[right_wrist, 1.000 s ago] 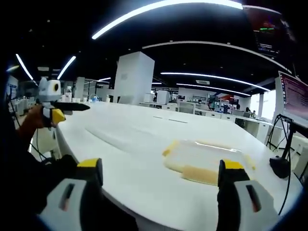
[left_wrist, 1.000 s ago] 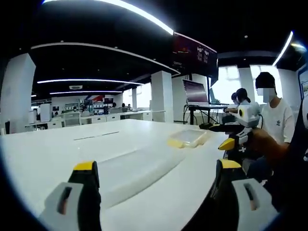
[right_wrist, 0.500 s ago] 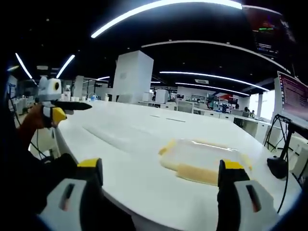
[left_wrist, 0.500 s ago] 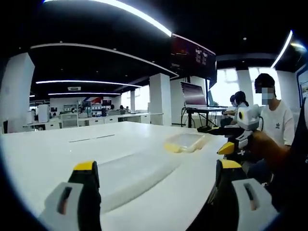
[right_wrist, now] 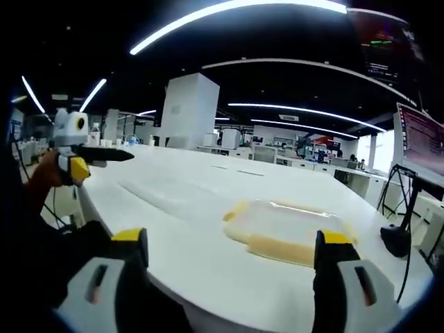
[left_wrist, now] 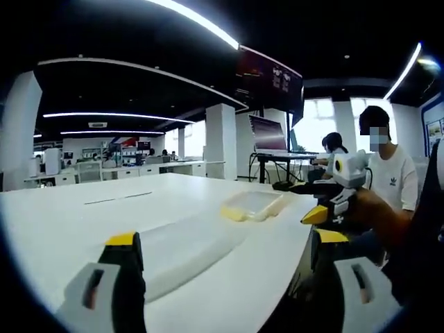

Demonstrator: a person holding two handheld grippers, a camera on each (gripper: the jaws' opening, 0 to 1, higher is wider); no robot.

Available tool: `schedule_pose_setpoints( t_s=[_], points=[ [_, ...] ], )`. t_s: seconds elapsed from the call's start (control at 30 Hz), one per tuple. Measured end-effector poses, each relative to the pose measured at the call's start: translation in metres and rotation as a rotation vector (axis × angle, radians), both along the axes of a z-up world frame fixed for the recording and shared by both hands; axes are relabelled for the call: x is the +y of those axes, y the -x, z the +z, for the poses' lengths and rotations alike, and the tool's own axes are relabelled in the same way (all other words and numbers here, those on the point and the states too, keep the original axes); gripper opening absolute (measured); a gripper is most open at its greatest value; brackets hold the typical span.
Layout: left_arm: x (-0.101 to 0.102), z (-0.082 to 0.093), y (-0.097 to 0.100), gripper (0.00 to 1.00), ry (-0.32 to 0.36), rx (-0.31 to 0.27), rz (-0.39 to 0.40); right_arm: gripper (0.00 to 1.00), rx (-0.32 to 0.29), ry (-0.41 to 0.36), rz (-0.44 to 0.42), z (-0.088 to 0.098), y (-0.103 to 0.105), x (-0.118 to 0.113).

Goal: Snap each plastic latch of the storage box into its locked position after aligning the lid with the box until every specified latch is closed and the lid sits flush.

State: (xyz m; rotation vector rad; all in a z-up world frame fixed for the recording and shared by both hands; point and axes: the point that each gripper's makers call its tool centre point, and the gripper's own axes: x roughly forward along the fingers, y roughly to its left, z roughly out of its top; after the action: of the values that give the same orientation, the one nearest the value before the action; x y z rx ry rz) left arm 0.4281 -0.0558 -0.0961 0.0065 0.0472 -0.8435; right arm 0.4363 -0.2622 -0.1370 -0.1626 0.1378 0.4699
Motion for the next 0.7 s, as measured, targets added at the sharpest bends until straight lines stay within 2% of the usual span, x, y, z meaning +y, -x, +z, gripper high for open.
schedule_pose_setpoints(
  t_s=[0.33, 0.47, 0.7],
  points=[
    [-0.014, -0.001, 0.001, 1.00, 0.006, 0.009, -0.027, 1.00, 0.001, 0.002, -0.004, -0.001, 0.000, -0.005],
    [-0.018, 0.003, 0.001, 1.00, 0.038, 0.001, -0.037, 1.00, 0.004, 0.004, -0.003, -0.003, 0.000, -0.006],
    [-0.028, 0.000, -0.001, 1.00, 0.015, 0.010, -0.055, 1.00, 0.007, 0.006, -0.007, -0.004, 0.000, -0.009]
  ],
)
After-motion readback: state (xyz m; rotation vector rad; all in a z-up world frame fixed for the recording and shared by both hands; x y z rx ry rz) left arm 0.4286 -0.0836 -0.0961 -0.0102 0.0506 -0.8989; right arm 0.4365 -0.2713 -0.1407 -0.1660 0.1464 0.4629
